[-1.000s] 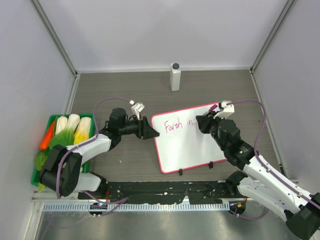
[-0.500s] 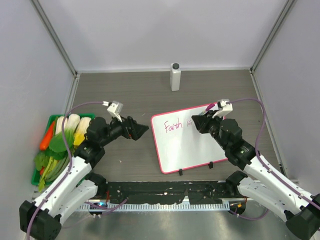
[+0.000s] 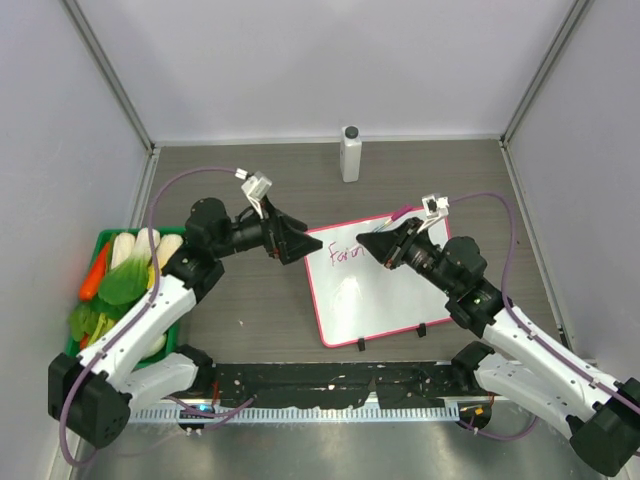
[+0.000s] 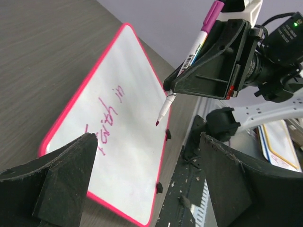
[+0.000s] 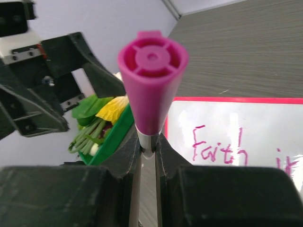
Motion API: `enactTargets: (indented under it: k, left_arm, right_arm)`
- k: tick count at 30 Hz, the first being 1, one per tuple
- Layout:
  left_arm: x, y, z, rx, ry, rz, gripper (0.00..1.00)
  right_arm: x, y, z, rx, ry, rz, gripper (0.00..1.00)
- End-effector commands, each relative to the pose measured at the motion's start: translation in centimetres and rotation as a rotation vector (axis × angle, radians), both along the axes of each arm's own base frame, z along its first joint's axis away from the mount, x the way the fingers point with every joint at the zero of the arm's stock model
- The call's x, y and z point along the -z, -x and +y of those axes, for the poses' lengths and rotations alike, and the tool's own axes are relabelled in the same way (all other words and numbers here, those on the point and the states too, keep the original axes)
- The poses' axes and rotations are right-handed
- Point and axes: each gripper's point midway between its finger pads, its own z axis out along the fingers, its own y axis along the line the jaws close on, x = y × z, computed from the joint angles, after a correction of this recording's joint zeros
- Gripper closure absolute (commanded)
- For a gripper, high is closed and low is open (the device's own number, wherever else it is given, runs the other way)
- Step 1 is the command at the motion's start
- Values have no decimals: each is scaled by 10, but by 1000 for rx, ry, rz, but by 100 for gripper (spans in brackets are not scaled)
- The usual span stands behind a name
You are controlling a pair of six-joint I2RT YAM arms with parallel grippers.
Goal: Write a sentence on the whiteboard
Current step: Write with the whiteboard marker on the whiteboard.
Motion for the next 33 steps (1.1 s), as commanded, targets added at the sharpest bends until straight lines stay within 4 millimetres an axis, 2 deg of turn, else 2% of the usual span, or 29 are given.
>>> enactTargets:
  k: [1, 5, 8, 13, 19, 21, 23, 27, 28, 29, 30, 31, 33]
  left_arm:
    - [-30, 16, -31, 214, 95, -73, 9]
    - [-24, 23, -58, 319, 96, -59, 15]
    - [-21, 24, -71, 358, 98, -53, 21]
    - [-18, 25, -83, 393, 108, -33, 35]
    - [-1, 17, -86, 349, 73, -8, 37]
    - [6, 8, -80, 269, 27, -4, 31]
    - [13, -2, -69, 158, -24, 7, 30]
    - [23, -16, -32, -98, -111, 33, 25]
    - [23, -17, -22, -147, -120, 37, 25]
    - [32, -15, -12, -192, -150, 70, 25]
    - [40, -12, -3, -229, -180, 106, 25]
    - [45, -9, 4, -254, -192, 128, 25]
    - [57, -2, 13, -283, -204, 177, 25]
  right_arm:
    - [-33, 15, 12, -106, -119, -53, 99]
    - [-37, 17, 15, -124, -143, -50, 99]
    - [-36, 17, 15, -129, -143, -43, 99]
    - [-33, 14, 14, -116, -142, -27, 99]
    - [-33, 10, 5, -66, -119, -34, 99]
    - [-31, 6, -2, -24, -87, -38, 99]
    - [-23, 0, -12, 40, -36, -22, 99]
    - [-8, -8, -35, 162, 53, 5, 99]
    - [-2, -10, -40, 184, 73, 17, 99]
    - [0, -15, -50, 244, 85, 19, 99]
    - [4, -16, -52, 253, 99, 23, 99]
    - [1, -17, -57, 271, 101, 11, 99]
    - [11, -17, -63, 292, 134, 31, 99]
